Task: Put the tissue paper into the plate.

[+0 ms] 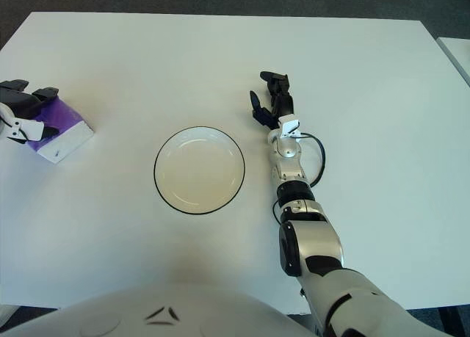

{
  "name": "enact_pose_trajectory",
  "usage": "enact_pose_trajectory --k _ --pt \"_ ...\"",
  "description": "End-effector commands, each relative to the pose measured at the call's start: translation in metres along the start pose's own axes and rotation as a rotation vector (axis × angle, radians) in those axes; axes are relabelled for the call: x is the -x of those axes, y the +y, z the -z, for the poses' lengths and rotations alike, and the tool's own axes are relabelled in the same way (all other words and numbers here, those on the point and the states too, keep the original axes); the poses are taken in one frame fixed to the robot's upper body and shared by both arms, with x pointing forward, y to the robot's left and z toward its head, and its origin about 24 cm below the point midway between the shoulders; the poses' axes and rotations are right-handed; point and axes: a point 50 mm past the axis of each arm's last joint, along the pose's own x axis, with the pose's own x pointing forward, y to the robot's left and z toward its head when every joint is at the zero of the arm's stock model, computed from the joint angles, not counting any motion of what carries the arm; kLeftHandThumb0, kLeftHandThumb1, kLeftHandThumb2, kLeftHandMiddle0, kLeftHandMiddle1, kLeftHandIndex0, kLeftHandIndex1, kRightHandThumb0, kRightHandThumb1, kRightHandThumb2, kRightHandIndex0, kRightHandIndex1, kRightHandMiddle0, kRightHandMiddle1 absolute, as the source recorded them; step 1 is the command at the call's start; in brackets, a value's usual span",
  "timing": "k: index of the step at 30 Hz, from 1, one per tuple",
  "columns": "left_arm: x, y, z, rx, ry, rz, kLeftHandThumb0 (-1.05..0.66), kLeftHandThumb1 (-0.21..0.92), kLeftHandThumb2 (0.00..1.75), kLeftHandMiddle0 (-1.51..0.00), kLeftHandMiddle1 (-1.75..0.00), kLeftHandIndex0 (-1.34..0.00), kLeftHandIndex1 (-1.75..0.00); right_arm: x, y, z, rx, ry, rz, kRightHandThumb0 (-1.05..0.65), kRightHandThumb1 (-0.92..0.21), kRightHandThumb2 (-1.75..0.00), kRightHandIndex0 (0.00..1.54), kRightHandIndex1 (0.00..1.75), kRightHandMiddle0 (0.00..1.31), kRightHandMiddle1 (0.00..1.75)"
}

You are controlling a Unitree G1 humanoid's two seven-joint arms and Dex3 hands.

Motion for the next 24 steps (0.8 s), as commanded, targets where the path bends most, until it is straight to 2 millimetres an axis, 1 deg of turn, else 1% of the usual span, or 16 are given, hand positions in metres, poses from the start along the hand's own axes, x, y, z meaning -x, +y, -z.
enact_pose_trajectory --k 1,7,13,19,24 --pt "-0.004 -0.010 -0.006 -0.016 -0.017 0.056 -1.05 0.92 0.68 -0.08 -0.02 -0.02 -0.02 0.048 -0.012 0.067 0.001 0.349 0.038 -0.59 -0.81 -0.58 0.30 0.33 0.03 1.11" --pt "-0.007 -0.012 -0.011 -0.017 -0.028 0.059 -1.05 0.92 0.67 -0.07 -0.01 -0.03 -0.03 0.049 -0.012 0.066 0.001 0.349 0.038 -0.59 -0.81 -0.57 0.31 0.32 0.03 1.10" --pt "-0.010 -0.014 -0.016 -0.014 -0.040 0.052 -1.05 0.92 0.61 -0.05 0.00 -0.02 -0.04 0.049 -0.013 0.066 0.002 0.348 0.039 -0.59 -0.81 -0.56 0.31 0.31 0.03 1.10" --pt "-0.015 -0.016 -0.024 -0.036 -0.058 0.023 -1.05 0.92 0.55 -0.03 0.00 0.00 -0.18 0.048 -0.013 0.066 0.002 0.349 0.039 -0.59 -0.81 -0.56 0.32 0.30 0.03 1.10" --pt "-0.021 -0.022 -0.034 -0.053 -0.079 -0.023 -1.05 0.92 0.48 -0.02 0.00 0.00 -0.23 0.048 -0.014 0.066 0.002 0.349 0.039 -0.59 -0.81 -0.56 0.32 0.30 0.03 1.10"
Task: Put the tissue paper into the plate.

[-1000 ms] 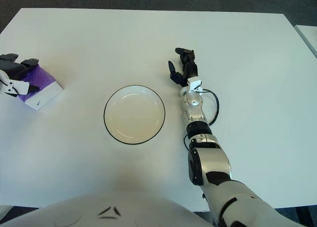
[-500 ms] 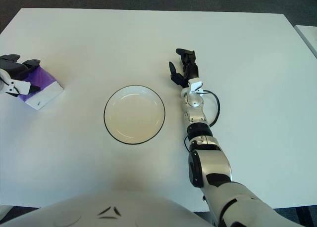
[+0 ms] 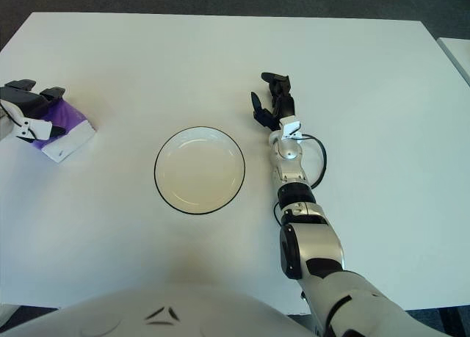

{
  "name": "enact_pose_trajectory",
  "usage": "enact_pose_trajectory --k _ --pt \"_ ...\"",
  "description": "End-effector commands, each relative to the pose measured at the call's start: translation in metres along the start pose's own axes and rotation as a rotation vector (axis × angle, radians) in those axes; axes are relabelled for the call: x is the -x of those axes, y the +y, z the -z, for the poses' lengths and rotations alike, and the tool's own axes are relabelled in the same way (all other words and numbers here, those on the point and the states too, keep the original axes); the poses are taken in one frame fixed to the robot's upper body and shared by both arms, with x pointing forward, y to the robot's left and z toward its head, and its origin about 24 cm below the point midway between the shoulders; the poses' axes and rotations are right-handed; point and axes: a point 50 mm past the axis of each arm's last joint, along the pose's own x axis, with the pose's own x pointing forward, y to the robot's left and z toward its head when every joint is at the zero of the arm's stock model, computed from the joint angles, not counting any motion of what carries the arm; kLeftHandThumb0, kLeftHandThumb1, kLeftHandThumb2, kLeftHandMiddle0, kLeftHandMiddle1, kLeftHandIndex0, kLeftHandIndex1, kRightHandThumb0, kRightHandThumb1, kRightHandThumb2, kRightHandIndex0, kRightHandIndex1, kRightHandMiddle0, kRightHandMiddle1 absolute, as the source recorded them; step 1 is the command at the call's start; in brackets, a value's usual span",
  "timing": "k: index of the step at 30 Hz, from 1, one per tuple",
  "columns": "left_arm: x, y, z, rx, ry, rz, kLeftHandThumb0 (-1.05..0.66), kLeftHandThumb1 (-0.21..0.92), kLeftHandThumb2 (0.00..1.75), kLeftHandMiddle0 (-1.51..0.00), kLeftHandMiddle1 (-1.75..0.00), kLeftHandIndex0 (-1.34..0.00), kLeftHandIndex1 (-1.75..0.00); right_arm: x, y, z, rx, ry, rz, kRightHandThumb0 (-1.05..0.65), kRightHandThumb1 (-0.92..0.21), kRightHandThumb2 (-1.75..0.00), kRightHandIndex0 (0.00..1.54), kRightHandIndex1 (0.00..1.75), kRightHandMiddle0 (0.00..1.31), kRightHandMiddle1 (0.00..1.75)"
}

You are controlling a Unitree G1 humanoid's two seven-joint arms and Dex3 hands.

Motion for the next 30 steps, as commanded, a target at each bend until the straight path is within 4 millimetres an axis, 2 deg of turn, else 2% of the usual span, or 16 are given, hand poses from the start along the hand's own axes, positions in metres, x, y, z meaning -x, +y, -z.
enact_pose_trajectory --k 1,14,21,30 --pt "-0.010 -0.022 -0.021 -0.030 -0.067 0.028 -1.04 0.92 0.46 -0.02 0.00 0.00 -0.24 0.046 -0.012 0.066 0.000 0.350 0.037 -0.59 -0.81 -0.56 0.32 0.30 0.03 1.10" --pt "-0.020 -0.035 -0.040 -0.055 -0.181 -0.089 -0.99 0.92 0.27 0.00 0.00 0.00 -0.23 0.046 -0.013 0.066 0.000 0.351 0.036 -0.59 -0.82 -0.56 0.33 0.28 0.03 1.10" --pt "-0.027 -0.042 -0.044 -0.061 -0.200 -0.098 -0.99 0.92 0.27 0.00 0.00 0.00 -0.23 0.046 -0.013 0.065 0.000 0.351 0.036 -0.59 -0.82 -0.55 0.33 0.28 0.03 1.10" --pt "-0.033 -0.050 -0.045 -0.058 -0.211 -0.097 -1.00 0.92 0.31 -0.01 0.00 0.00 -0.36 0.047 -0.014 0.065 0.000 0.351 0.036 -0.59 -0.82 -0.55 0.33 0.27 0.03 1.10"
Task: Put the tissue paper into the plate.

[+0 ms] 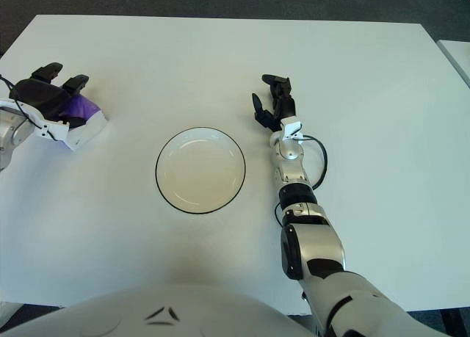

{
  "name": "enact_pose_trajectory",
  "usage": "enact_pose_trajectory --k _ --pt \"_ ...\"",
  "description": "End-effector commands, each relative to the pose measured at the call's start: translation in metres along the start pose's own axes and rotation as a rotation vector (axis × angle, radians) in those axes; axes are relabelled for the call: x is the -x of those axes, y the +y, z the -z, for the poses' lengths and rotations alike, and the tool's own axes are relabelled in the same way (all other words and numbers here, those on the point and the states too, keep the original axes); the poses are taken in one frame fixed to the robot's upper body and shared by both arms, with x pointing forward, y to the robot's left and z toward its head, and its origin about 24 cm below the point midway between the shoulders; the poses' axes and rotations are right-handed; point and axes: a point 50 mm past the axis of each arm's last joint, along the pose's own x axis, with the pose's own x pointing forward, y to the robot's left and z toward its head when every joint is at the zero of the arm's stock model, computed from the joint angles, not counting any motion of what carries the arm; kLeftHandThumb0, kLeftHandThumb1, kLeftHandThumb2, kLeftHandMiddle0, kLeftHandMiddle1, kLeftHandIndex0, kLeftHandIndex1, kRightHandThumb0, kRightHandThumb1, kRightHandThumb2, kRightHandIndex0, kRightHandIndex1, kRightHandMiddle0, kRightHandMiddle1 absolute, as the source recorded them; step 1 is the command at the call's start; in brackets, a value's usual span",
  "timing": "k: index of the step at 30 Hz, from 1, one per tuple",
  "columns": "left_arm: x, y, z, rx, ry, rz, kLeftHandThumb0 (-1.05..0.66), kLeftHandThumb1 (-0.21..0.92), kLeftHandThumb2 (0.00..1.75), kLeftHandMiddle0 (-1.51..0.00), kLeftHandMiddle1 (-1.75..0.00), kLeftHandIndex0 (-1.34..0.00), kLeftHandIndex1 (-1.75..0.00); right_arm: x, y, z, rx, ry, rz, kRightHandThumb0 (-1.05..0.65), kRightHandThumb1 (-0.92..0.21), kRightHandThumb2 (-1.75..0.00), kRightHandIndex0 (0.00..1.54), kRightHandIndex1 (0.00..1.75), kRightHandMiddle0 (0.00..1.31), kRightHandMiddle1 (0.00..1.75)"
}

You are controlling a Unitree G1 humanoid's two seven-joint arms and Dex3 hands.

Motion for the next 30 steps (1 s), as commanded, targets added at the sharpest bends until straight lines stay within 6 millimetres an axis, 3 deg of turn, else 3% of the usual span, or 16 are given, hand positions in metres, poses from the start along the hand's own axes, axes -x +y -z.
enact_pose_trajectory --k 1,18,24,30 --pt "0.001 -0.044 -0.029 -0.005 -0.098 0.146 -1.00 0.92 0.31 -0.01 0.00 0.00 -0.38 0.044 -0.010 0.063 -0.003 0.323 0.035 -0.59 -0.82 -0.55 0.33 0.27 0.03 1.10" --pt "0.001 -0.053 -0.025 -0.009 -0.125 0.158 -0.97 0.92 0.25 -0.09 -0.03 0.00 -0.63 0.045 -0.011 0.063 -0.003 0.320 0.035 -0.59 -0.82 -0.55 0.34 0.26 0.03 1.10" --pt "0.001 -0.056 -0.023 0.002 -0.137 0.169 -0.92 0.92 0.19 -0.19 -0.05 0.00 -0.78 0.045 -0.011 0.063 -0.003 0.319 0.036 -0.59 -0.82 -0.55 0.34 0.25 0.03 1.10" --pt "0.001 -0.055 -0.022 0.002 -0.142 0.172 -0.91 0.92 0.18 -0.23 -0.07 0.00 -0.80 0.046 -0.012 0.062 -0.003 0.317 0.036 -0.59 -0.82 -0.55 0.34 0.25 0.03 1.10"
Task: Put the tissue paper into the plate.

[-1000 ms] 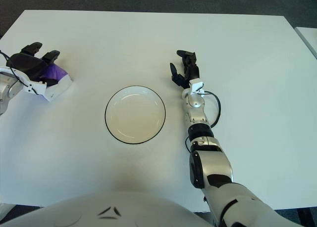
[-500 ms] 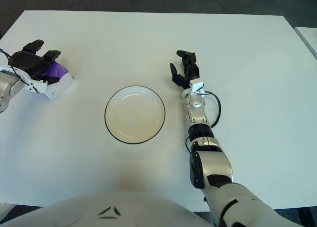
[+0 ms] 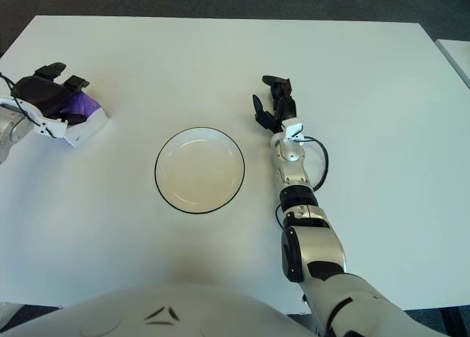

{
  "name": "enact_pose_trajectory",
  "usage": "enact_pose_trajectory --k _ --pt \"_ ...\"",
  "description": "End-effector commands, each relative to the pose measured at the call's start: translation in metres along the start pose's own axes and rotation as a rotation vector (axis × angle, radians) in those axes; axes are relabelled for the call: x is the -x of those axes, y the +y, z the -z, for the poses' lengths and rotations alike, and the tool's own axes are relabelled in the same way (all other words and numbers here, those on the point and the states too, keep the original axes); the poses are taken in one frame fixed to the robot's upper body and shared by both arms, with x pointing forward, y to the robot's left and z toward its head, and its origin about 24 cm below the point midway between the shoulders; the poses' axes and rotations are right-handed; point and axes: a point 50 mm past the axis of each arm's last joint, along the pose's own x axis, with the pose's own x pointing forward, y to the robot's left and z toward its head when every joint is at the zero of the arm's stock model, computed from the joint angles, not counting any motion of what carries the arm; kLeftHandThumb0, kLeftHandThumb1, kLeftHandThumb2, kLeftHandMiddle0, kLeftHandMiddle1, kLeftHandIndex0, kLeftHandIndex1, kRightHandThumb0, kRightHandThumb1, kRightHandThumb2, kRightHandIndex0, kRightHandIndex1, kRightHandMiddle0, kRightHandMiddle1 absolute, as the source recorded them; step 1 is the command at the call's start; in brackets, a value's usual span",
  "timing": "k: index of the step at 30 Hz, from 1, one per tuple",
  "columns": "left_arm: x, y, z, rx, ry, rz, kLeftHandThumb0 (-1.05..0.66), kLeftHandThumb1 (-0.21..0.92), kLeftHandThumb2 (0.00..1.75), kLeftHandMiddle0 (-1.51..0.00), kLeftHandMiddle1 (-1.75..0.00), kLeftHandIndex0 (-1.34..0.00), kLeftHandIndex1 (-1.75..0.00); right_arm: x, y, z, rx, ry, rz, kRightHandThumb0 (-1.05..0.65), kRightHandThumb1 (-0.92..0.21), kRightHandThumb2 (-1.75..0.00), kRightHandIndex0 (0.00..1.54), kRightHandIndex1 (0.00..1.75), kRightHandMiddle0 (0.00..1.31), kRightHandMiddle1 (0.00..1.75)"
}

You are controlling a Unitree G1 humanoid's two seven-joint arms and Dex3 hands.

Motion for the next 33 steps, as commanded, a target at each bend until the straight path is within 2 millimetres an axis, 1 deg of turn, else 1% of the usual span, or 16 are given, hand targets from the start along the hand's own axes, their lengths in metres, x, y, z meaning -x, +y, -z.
enact_pose_trajectory --k 1,9,11,12,13,15,16,18,19,20,21,22,23,25,28,33 --pt "0.007 -0.051 -0.027 -0.003 -0.094 0.197 -0.91 0.92 0.18 -0.24 -0.07 0.00 -0.80 0.043 -0.010 0.062 0.000 0.324 0.031 -0.59 -0.82 -0.55 0.34 0.25 0.03 1.10" --pt "0.005 -0.052 -0.028 0.002 -0.095 0.195 -0.88 0.92 0.17 -0.34 -0.11 0.00 -0.86 0.043 -0.010 0.061 0.000 0.324 0.031 -0.59 -0.82 -0.55 0.35 0.25 0.03 1.10" --pt "0.004 -0.052 -0.028 0.007 -0.097 0.181 -0.85 0.92 0.15 -0.37 -0.38 -0.01 -0.94 0.043 -0.010 0.061 0.000 0.324 0.031 -0.59 -0.82 -0.55 0.35 0.25 0.03 1.10" --pt "0.003 -0.052 -0.028 0.010 -0.098 0.174 -0.82 0.90 0.14 -0.36 -0.59 -0.02 -1.07 0.043 -0.010 0.061 0.000 0.324 0.031 -0.59 -0.82 -0.55 0.35 0.25 0.03 1.10" --pt "0.003 -0.051 -0.029 0.018 -0.100 0.158 -0.81 0.90 0.13 -0.35 -0.67 -0.03 -1.13 0.043 -0.010 0.061 0.000 0.324 0.031 -0.59 -0.82 -0.55 0.35 0.25 0.03 1.10" --pt "0.003 -0.051 -0.029 0.027 -0.102 0.139 -0.74 0.85 0.13 -0.34 -1.12 -0.06 -1.44 0.043 -0.011 0.061 -0.001 0.323 0.031 -0.59 -0.82 -0.55 0.35 0.25 0.03 1.10" --pt "0.002 -0.052 -0.031 0.032 -0.103 0.116 -0.73 0.85 0.14 -0.34 -1.18 -0.06 -1.48 0.043 -0.011 0.061 -0.001 0.323 0.031 -0.59 -0.82 -0.55 0.35 0.25 0.03 1.10" --pt "0.000 -0.054 -0.034 0.035 -0.107 0.074 -0.66 0.81 0.15 -0.41 -1.52 -0.11 -1.62 0.043 -0.011 0.061 -0.001 0.323 0.031 -0.59 -0.82 -0.55 0.35 0.24 0.03 1.10" --pt "-0.001 -0.055 -0.036 0.035 -0.110 0.056 -0.64 0.80 0.18 -0.44 -1.56 -0.12 -1.65 0.043 -0.011 0.061 -0.001 0.323 0.031 -0.59 -0.82 -0.55 0.35 0.24 0.03 1.10" --pt "-0.001 -0.056 -0.037 0.033 -0.113 0.038 -0.61 0.73 0.29 -0.50 -1.63 -0.15 -1.68 0.043 -0.011 0.061 -0.001 0.323 0.031 -0.59 -0.82 -0.55 0.35 0.24 0.03 1.10" --pt "-0.002 -0.057 -0.038 0.032 -0.116 0.025 -0.58 0.66 0.42 -0.56 -1.67 -0.19 -1.71 0.043 -0.011 0.061 -0.001 0.323 0.031 -0.59 -0.82 -0.55 0.35 0.24 0.03 1.10" --pt "-0.002 -0.057 -0.038 0.025 -0.122 0.010 -0.56 0.63 0.47 -0.58 -1.69 -0.20 -1.71 0.043 -0.011 0.061 -0.001 0.323 0.031 -0.59 -0.82 -0.55 0.35 0.24 0.03 1.10" --pt "-0.002 -0.057 -0.038 0.019 -0.126 -0.001 -0.51 0.61 0.61 -0.65 -1.71 -0.32 -1.66 0.043 -0.011 0.061 -0.001 0.323 0.031 -0.59 -0.82 -0.55 0.35 0.24 0.03 1.10" --pt "-0.002 -0.057 -0.039 -0.007 -0.140 -0.018 -0.45 0.58 0.77 -0.75 -1.73 -0.45 -1.61 0.043 -0.011 0.061 -0.001 0.324 0.031 -0.59 -0.82 -0.55 0.35 0.24 0.03 1.10" --pt "-0.003 -0.058 -0.040 -0.051 -0.160 -0.034 -0.43 0.56 0.86 -0.85 -1.74 -0.51 -1.60 0.043 -0.012 0.061 -0.001 0.324 0.031 -0.59 -0.82 -0.55 0.35 0.24 0.03 1.10" --pt "-0.002 -0.045 -0.045 -0.096 -0.230 -0.073 -0.41 0.56 0.92 -1.01 -1.75 -0.50 -1.64 0.042 -0.012 0.061 -0.001 0.325 0.031 -0.59 -0.82 -0.55 0.35 0.24 0.03 1.10"
